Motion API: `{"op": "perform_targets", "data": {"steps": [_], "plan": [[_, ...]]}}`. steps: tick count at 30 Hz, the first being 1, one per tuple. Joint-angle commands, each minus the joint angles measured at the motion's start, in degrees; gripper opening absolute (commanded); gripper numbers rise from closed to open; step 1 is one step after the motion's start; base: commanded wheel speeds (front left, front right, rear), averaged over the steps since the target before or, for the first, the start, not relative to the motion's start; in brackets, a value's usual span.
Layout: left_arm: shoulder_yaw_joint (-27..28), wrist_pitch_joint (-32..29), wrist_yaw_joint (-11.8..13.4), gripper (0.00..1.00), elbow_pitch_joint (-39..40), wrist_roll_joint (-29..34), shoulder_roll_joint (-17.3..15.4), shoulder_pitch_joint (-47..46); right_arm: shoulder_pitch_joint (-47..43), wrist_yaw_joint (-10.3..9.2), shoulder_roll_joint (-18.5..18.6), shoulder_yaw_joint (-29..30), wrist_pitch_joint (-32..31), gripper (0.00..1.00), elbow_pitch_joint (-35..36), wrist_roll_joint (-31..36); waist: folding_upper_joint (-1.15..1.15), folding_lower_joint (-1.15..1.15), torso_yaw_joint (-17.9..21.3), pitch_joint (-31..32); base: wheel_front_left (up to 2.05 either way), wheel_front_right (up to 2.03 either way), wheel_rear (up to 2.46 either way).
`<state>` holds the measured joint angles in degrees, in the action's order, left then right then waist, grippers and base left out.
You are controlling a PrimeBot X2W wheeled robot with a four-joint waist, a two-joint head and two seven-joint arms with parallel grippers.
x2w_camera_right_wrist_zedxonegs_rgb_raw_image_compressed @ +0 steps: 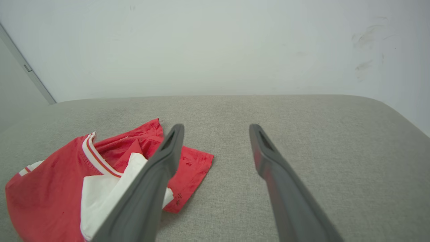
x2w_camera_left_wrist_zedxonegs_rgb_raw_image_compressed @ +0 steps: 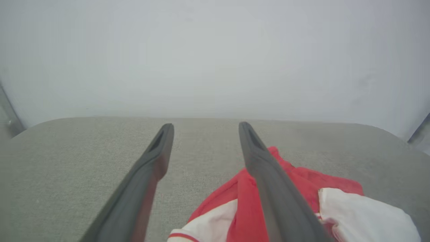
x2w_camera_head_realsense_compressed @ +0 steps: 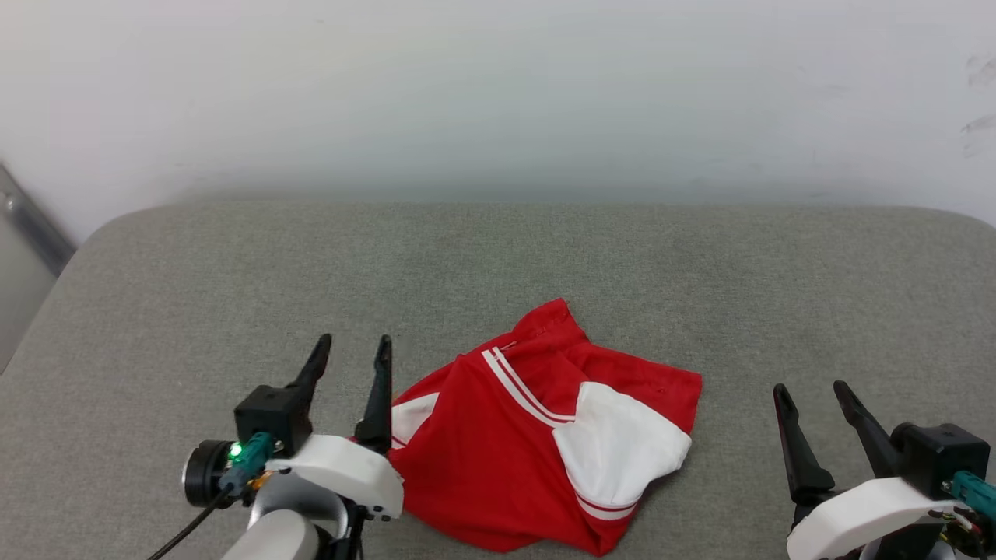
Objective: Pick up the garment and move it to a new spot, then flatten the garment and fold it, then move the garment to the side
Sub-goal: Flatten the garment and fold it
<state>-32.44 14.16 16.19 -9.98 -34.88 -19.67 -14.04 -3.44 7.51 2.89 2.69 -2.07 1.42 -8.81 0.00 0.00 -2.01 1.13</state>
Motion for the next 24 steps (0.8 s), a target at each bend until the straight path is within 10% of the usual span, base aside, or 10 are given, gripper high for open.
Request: {"op": "perform_targets", "data": {"steps": [1,8,24], "plan": [[0.41,0.27,0.26,1.00,0.28,-0.04,-0.30,0.87,-0.58,-0.04,-0.04,-0.05,-0.05,1.00,0.24,0.06,0.00,0.00,-0.15,0.10,0.00,0.00,0.00],[3.43,0.75,1.68,1.00,2.42,0.38,-2.52,3.97,-1.80,-0.04,-0.04,0.37,-3.95,1.00,-0.56,-0.78,0.00,0.00,-1.14,0.37,0.00,0.00,0.00],[1.07,0.67,0.48,1.00,4.20,3.40,-1.96,0.30,13.12,-0.03,9.89,-11.79,-40.67,1.00,-4.58,-10.80,0.00,0.00,-6.92,-7.15,0.00,0.00,0.00]]}}
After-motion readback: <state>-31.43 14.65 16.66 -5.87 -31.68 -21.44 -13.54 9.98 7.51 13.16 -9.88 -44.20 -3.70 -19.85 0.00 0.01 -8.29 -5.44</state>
